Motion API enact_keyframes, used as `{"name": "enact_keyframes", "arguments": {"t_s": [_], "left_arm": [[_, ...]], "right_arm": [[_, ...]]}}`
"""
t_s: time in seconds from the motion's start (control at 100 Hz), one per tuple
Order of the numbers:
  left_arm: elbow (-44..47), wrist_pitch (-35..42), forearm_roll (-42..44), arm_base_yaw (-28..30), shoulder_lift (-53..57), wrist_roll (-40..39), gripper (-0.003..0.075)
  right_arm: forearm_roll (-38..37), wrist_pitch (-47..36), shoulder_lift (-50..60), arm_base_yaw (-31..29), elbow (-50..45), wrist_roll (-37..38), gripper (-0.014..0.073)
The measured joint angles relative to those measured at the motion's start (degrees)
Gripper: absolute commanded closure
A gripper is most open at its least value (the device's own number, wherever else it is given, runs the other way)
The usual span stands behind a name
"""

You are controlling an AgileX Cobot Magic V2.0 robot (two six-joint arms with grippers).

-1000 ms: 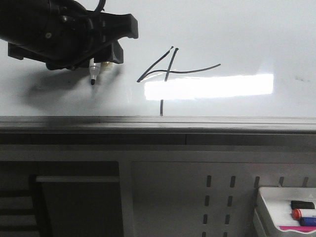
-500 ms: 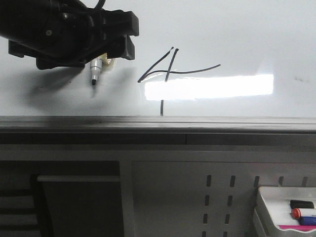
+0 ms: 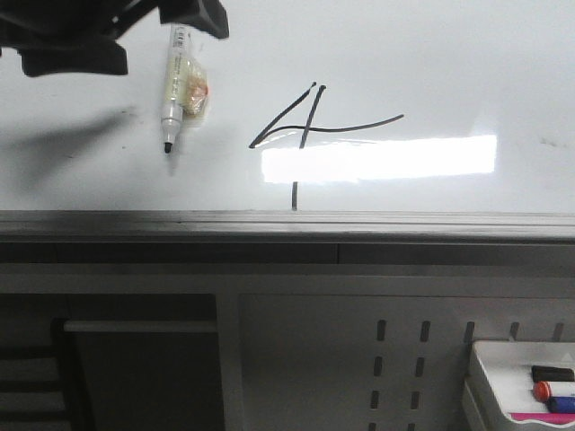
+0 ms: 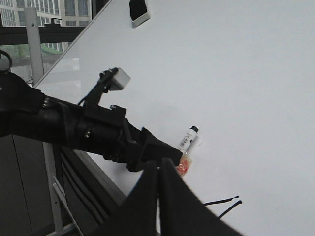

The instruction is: Write number 4 on whiteboard

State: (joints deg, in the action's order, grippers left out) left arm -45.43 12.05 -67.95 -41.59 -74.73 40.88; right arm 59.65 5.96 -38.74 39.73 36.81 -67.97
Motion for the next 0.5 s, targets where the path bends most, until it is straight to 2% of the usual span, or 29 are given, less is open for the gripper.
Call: {"name": "enact_keyframes", "arguments": {"t_s": [0.17,0.28,0.35,0.48,0.5], "left_arm": [[4.31,-1.23,0.4,0.0,9.3,4.11,0.0314],[9.23,-1.93,0.49,0.0,17.0,6.85,0.0419],[13.3,-2.44,0.49,0.0,23.16,8.59,0.0509],[21.28,-4.79,0.49,0.09,36.18,10.4,0.0736],[22.39,-5.43,0.49,0.09,38.28,10.41,0.0738]], "right_arm": [[0.38,-2.14,0.58,0.0,-1.86,0.0,0.0659],[2.86,-7.09,3.33,0.0,-5.89,0.0,0.0659],[4.86,-11.42,6.58,0.0,-9.61,0.0,0.0659],[6.93,-16.21,15.3,0.0,-16.49,0.0,0.0659],[7.21,-16.22,16.24,0.0,-17.37,0.0,0.0659]]}}
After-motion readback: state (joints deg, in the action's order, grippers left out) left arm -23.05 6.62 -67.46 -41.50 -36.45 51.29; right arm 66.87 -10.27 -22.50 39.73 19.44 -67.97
